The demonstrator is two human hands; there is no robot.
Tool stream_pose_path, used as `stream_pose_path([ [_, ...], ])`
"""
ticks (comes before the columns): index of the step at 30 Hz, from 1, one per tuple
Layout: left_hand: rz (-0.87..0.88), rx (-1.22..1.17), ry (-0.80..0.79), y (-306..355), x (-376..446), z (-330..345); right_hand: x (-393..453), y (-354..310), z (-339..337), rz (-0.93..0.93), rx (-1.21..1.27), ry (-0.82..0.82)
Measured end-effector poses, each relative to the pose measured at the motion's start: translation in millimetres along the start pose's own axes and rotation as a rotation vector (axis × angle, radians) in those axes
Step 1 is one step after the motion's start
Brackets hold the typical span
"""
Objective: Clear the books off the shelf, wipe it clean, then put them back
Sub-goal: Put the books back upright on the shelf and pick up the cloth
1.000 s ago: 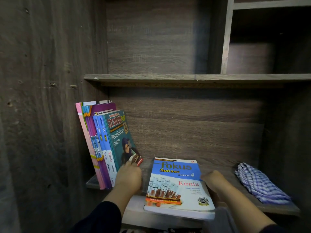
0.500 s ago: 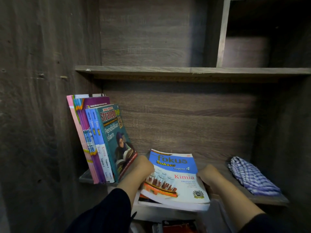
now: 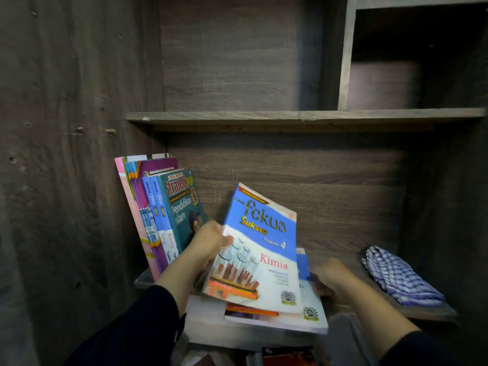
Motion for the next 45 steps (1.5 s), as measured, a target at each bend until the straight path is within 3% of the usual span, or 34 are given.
stream_pose_path([
  [6,0.016,0.029,0.388,-2.9,-7.2,-68.8,-1.6,-0.6,-2.6,-0.009,-0.011,0.006],
  [11,-0.042,0.228,0.474,-22.2,-24.4,-57.9,1.3,2.3,-0.2,-0.010,-0.031,-0.004],
  [17,0.029,0.294,0.522,-19.8,-34.2,-63.1,-0.5,-0.4,-0.5,-0.003,-0.063,-0.013],
  [21,0.029,0.622,0.529,-23.9,-40.1,-67.2,-1.0,-1.3,-0.9,0.006,-0.102,-0.020],
  [24,0.021,0.832,0.490,-27.6,-44.3,-65.2,-1.1,-1.8,-0.7,0.005,-0.096,-0.018],
  [28,0.418,1.258,0.269,-2.7,-43.7,-13.0,-1.2,-1.1,-1.4,0.005,-0.097,-0.004],
  [31,0.649,1.485,-0.008,-22.5,-38.6,39.3,-0.4,-1.2,-2.0,0.010,-0.115,-0.001],
  [33,0.629,1.625,-0.200,-49.4,-31.2,55.2,1.1,-0.3,-2.6,0.016,-0.129,0.004],
  [35,0.530,1.691,-0.245,-67.9,-19.1,56.2,2.9,-0.3,-2.0,0.011,-0.135,0.005],
  [40,0.316,1.737,-0.210,-84.2,1.6,49.7,3.9,0.2,-2.4,0.022,-0.163,0.028],
  [45,0.303,1.705,-0.163,-80.5,10.0,53.8,2.5,-1.0,-2.9,0.035,-0.186,0.042],
])
Point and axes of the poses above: each hand's wrist, its own x-axis towards the middle knuckle, its own z-axis out of the palm, y = z × x, the point moved 10 cm from there along x, towards the middle knuckle, and after that the axes turned 4 degrees about -x, right-handed, at the moved point
